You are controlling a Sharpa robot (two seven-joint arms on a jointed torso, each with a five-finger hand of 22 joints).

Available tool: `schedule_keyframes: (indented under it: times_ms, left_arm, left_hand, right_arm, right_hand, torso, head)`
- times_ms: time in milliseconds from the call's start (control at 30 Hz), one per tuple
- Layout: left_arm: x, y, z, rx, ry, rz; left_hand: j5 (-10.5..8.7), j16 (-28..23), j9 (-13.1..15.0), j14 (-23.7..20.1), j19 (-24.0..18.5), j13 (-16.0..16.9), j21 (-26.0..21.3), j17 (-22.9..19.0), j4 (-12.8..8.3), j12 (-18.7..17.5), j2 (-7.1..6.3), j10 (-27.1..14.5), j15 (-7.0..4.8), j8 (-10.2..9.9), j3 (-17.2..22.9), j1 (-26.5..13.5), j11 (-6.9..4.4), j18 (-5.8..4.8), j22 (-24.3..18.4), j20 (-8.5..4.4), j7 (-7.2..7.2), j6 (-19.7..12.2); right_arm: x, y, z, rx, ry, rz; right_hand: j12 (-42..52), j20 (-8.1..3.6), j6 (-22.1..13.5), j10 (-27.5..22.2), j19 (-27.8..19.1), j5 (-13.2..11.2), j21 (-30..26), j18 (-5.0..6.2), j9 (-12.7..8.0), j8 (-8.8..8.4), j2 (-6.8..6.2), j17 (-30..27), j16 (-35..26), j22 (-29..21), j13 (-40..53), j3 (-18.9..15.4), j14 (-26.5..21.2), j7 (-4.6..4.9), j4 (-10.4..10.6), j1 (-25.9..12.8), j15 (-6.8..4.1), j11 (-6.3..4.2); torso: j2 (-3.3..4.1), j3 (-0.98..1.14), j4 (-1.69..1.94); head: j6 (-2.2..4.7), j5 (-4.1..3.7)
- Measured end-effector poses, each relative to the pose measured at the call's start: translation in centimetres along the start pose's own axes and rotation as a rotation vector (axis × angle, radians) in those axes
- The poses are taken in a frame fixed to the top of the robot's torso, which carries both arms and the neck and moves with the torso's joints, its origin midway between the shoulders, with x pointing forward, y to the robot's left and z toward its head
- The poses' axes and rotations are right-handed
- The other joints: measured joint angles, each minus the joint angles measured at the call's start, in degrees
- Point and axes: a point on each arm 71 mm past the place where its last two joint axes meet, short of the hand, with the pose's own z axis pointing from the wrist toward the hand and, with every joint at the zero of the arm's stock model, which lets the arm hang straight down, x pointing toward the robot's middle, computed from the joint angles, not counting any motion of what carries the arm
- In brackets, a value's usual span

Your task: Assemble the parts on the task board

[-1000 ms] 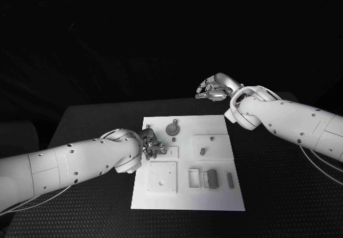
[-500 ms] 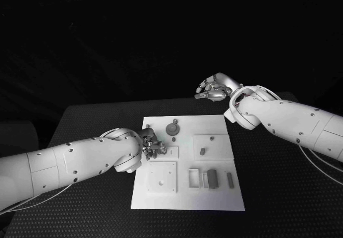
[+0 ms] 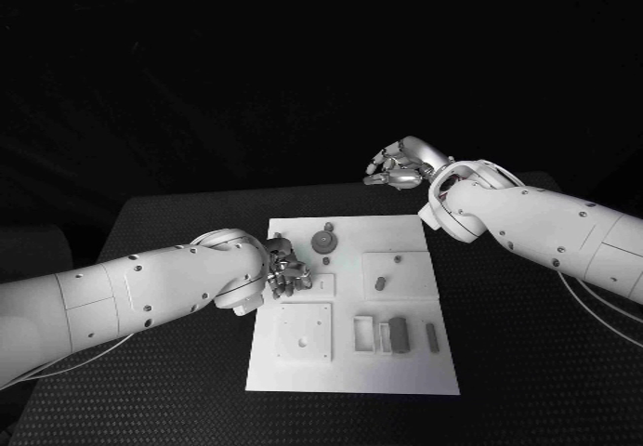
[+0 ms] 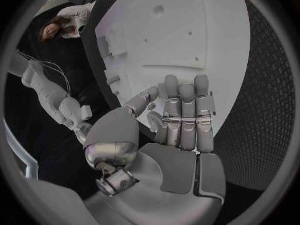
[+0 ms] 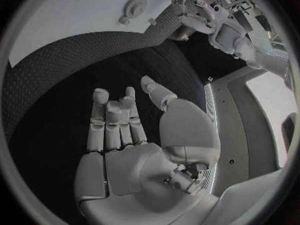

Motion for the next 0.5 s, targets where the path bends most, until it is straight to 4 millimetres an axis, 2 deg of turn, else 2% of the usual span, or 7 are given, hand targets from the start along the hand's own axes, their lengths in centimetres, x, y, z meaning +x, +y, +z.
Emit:
schedule_keyframes:
  times_ms: [200, 500]
  left_arm:
    - [-0.14, -0.14, 0.11, -0.002, 0.019, 0.014]
    - [-0.24, -0.31, 0.25, -0.005, 0.022, 0.022]
  left_hand:
    - [0.85, 0.6, 0.43, 0.0, -0.01, 0.32, 0.0, -0.13, 0.0, 0.69, 0.03, -0.02, 0.0, 0.38, 0.0, -0.03, -0.01, 0.0, 0.53, 0.01, -0.08, -0.08]
    - [0.91, 1.68, 1.33, -0.11, -0.01, 0.74, 0.0, -0.28, 0.0, 1.36, 0.02, -0.11, -0.11, 0.66, 0.0, -0.04, -0.1, 0.0, 1.23, 0.02, -0.12, -0.12]
  right_arm:
    - [0.03, -0.01, 0.03, 0.001, 0.002, 0.0]
    - [0.06, -0.04, 0.08, 0.002, 0.004, -0.001]
  right_hand:
    - [0.0, 0.0, 0.12, 0.0, 0.0, 0.0, 0.0, 0.0, 0.0, 0.0, 0.23, 0.0, 0.0, 0.0, 0.0, -0.16, 0.0, 0.11, -0.16, 0.23, 0.01, 0.0]
    - [0.0, 0.0, 0.13, 0.0, 0.0, 0.0, 0.0, 0.0, 0.0, 0.0, 0.23, 0.0, 0.0, 0.0, 0.0, -0.16, 0.0, 0.1, -0.16, 0.23, 0.02, 0.0]
  torso:
    - [-0.01, 0.01, -0.02]
    - [-0.01, -0.01, 0.01]
  head:
    - [-0.07, 0.01]
    - [-0.2, -0.13]
